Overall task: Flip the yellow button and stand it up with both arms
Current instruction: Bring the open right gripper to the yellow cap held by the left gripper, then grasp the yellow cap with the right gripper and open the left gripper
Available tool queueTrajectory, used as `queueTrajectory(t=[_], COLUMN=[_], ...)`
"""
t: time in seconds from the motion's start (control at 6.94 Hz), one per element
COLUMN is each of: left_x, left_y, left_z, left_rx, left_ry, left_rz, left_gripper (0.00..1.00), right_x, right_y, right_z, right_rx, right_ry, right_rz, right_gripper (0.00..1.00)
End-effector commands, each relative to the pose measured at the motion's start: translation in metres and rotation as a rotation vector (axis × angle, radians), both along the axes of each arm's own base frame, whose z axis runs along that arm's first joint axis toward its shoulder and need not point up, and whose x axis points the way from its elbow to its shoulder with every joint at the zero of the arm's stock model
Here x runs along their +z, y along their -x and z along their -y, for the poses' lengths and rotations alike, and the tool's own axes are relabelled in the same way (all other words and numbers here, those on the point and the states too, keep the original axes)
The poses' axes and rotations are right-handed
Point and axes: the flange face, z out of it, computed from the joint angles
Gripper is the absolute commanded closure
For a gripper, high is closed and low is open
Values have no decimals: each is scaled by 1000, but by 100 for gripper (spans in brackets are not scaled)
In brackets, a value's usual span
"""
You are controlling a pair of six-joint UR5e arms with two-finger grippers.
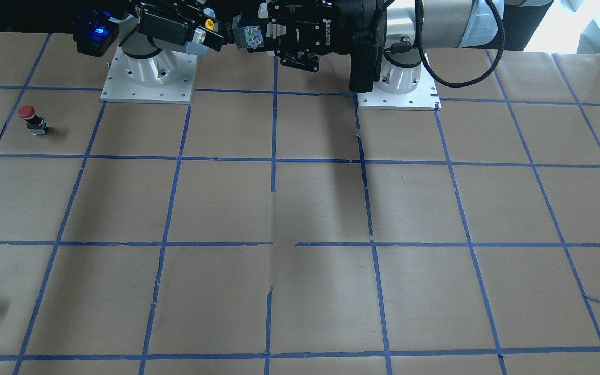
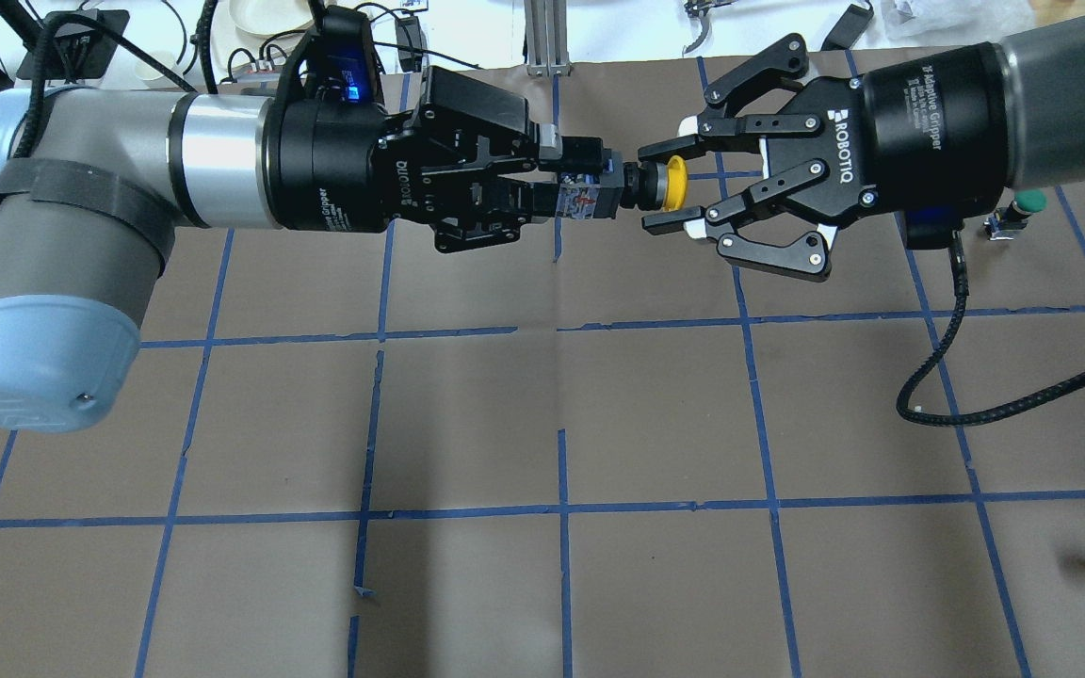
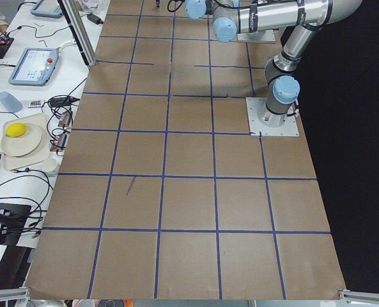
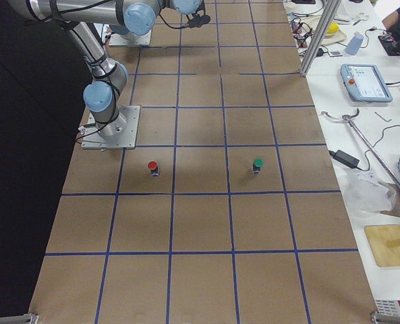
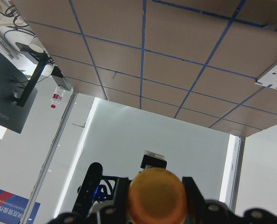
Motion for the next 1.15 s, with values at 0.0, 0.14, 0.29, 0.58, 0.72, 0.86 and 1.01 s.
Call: queueTrajectory(t=[0.0,0.14,0.29,0.58,0.72,0.86,1.01], left_x=[0,-1,0,0,3,2,-7], left_y=[0,0,0,0,-4,-10,-31], left_z=[0,1,0,0,1,4,12], left_rx=[1,6,7,7,14,26,63], left_ry=[-5,-46,-43,-44,-28,-25,-25], left_rz=[2,4,7,10,19,47,164], left_gripper=[89,32,10,9,9,9,6], right_x=[0,1,1,0,0,-3,-12], right_y=[1,1,2,5,9,21,37], right_z=[0,1,1,3,7,11,12], right_rx=[-2,-2,-4,-9,-13,-20,26], right_ry=[0,3,3,3,19,42,120], right_rz=[-1,-1,-1,-9,-20,-72,-213], right_gripper=[69,70,70,70,70,70,70])
